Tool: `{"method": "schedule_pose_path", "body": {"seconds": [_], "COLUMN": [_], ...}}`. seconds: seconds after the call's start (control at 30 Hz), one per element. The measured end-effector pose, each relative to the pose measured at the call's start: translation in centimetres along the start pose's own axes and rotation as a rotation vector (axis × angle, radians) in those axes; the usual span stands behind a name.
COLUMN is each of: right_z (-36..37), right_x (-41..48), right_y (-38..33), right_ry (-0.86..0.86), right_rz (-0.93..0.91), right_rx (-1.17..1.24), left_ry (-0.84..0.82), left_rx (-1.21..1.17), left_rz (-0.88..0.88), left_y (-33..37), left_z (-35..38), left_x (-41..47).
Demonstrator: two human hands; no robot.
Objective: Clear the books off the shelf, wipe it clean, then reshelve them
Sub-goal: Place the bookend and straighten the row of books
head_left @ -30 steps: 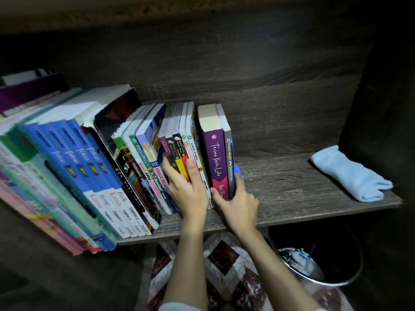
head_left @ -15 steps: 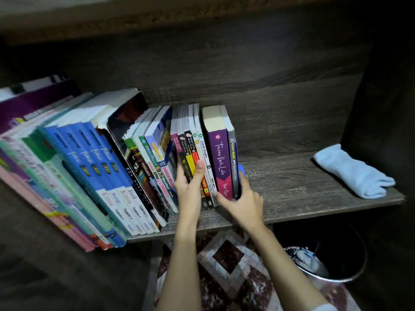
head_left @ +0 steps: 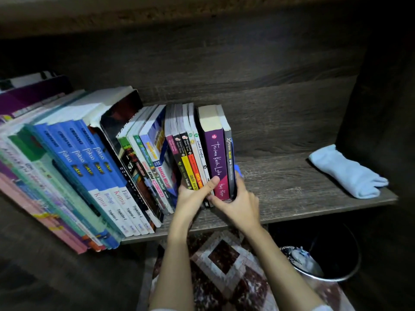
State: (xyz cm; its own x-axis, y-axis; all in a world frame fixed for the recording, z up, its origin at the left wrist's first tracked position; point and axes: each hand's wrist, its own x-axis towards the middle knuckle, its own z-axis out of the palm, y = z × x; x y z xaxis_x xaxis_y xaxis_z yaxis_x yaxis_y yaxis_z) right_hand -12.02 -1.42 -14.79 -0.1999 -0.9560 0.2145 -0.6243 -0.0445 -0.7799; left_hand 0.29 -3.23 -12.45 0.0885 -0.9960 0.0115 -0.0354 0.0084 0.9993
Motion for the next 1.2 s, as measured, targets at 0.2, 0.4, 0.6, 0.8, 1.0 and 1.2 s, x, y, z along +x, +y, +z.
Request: {"method": "schedule_pose_path", "body": {"seconds": [0.2, 0.4, 0.6, 0.8, 1.0, 1.2], "right_z": [0.02, 0.05, -0.09, -0.19, -0.13, 0.05], "right_x": [0.24, 0.55, 0.73, 0.81, 0.78, 0.81], "right_y": [0.33, 0.74, 0.72, 0.79, 0.98, 1.00], "right_ry": [-0.014, -0.001, 0.013, 0.005, 0.001, 0.024], "right_rz": [0.002, 0.025, 0.035, 0.028, 0.017, 0.016], "right_rx": [0.053, 0.113, 0.140, 0.161, 0.156, 0.099], "left_ry": [0.065, 0.043, 0.018, -0.012, -0.029, -0.060], "left_rx": [0.086, 0.107, 0.038, 0.024, 0.092, 0.088], "left_rz": [0.006, 0.040, 0.065, 0.027, 0.001, 0.023], "left_y": [0.16, 0.07, 0.00, 0.19, 0.68, 0.69], "left_z": [0.34, 0.34, 0.02, -0.33, -0.12, -0.21], "left_x": [0.01, 0.17, 0.17, 0.00, 0.00, -0.15]}}
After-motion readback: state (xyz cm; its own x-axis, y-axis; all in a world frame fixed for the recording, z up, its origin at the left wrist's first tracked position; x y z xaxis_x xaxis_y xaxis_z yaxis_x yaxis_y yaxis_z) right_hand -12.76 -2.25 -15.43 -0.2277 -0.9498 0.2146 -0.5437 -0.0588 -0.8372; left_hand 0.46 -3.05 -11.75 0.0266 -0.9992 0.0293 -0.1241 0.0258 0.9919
